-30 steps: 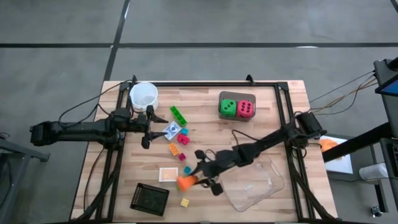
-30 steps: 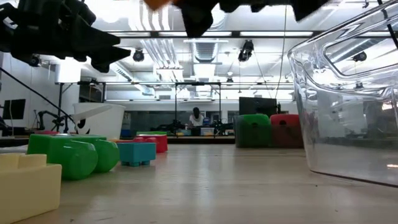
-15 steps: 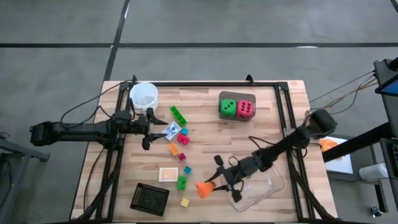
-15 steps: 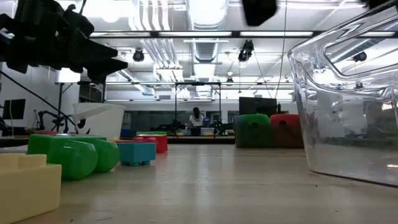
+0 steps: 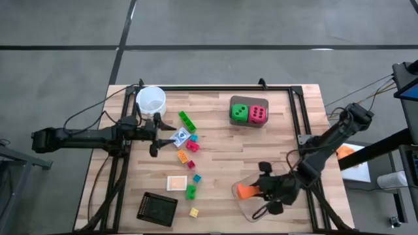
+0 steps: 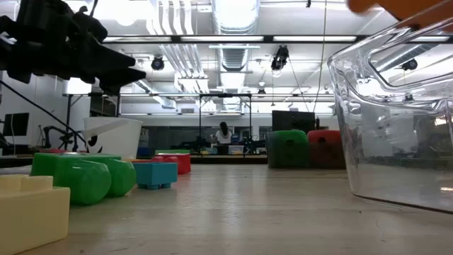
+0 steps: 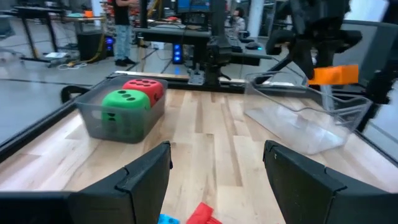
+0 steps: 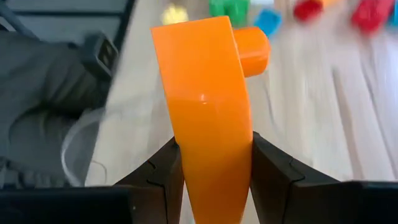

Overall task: Pick & Place Toys
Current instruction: Put the orange game piece into the transparent bin

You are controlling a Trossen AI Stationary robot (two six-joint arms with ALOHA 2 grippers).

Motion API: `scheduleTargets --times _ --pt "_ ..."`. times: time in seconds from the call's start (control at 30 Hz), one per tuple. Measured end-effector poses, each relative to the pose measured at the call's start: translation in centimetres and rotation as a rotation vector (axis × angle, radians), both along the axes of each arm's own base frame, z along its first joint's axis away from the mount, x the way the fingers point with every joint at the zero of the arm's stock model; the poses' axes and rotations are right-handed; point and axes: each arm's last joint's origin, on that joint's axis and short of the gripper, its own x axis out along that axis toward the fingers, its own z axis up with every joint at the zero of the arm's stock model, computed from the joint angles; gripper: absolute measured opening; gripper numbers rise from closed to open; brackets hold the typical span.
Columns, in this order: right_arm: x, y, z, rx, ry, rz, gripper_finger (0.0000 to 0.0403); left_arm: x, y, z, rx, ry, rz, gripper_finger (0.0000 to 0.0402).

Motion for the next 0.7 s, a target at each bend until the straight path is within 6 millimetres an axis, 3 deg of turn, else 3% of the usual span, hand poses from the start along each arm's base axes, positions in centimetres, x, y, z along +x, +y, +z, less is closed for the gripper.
scheduleTargets --times 0.27,0.57,0.63,0.7 --pt "-0.9 0.7 -3.0 -0.021 0.221 -0.093 0.0132 0.0 0.3 0.0 0.019 0.005 0.1 0.0255" --pt "-0.4 1.3 -5.4 -0.048 0.304 -0.134 0.0132 0.5 0.5 -0.9 0.016 0.076 0.13 0.0255" --pt "-0.3 1.4 -5.8 -0.046 0.316 -0.153 0.0163 0.6 0.6 -1.2 0.015 0.097 0.143 0.0255" --pt "-0.3 1.5 -6.0 -0.042 0.324 -0.17 0.022 0.7 0.6 -1.5 0.013 0.117 0.149 0.0255"
